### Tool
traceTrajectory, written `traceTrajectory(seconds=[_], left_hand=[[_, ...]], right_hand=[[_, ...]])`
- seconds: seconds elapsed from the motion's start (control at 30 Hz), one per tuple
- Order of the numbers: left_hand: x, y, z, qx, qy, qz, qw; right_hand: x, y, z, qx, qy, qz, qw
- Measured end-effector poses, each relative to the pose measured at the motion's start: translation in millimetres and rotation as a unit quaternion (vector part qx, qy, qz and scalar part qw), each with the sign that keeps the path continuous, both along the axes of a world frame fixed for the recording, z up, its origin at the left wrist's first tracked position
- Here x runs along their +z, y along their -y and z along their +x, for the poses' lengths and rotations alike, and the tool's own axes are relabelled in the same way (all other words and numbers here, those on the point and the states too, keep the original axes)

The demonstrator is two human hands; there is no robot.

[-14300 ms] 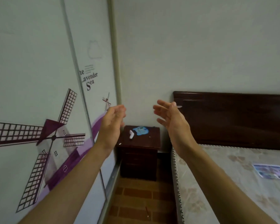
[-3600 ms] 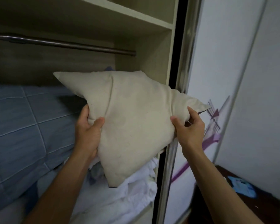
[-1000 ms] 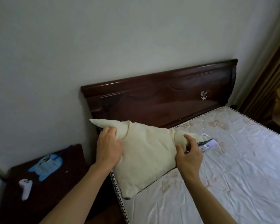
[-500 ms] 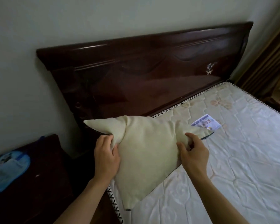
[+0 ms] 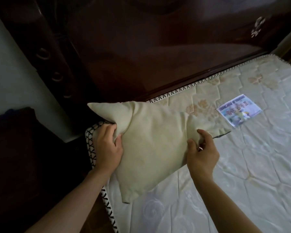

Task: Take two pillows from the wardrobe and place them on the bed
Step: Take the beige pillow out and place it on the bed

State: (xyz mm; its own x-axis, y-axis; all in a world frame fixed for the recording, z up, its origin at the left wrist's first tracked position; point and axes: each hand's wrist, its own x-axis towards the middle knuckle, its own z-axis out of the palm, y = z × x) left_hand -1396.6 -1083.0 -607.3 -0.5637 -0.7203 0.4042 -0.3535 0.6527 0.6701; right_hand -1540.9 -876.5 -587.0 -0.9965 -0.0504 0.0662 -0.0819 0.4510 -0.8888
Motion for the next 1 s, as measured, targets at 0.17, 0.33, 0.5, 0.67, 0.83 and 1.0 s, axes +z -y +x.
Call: traceTrajectory(seconds=[0.17,0.33,0.5,0.67,0.83,1.0], left_hand=[[-58.1,5.2,-18.6,0.03,0.018,0.057,0.998],[-105.4,-0.5,-25.2,0.081,0.072,0.132,0.985],[-130.7,-0.7,-19.2,0.186,0.145,0.288,0.928],[-115.4,11.3,-19.7,0.225,0.09,0.271,0.932],[-105.8,29.3,-46.5,0.018,0.226,-0.039,0.973],[-129.1,57.7,-83.5,0.017,0.334,-0.012,0.942]], right_hand=[[-53.4,9.6,-19.6,-0.013,0.033,0.015,0.999],[-98.2,6.7,-35.2,-0.049,0.131,0.08,0.987],[-123.4,-1.9,-34.5,-0.019,0.285,0.158,0.945],[-111.2,16.6,-47.7,0.001,0.108,0.225,0.968],[-100.1,78.4,-61.5,0.26,0.0,0.311,0.914],[-120.6,122.5,-82.6,0.335,0.071,0.412,0.844]])
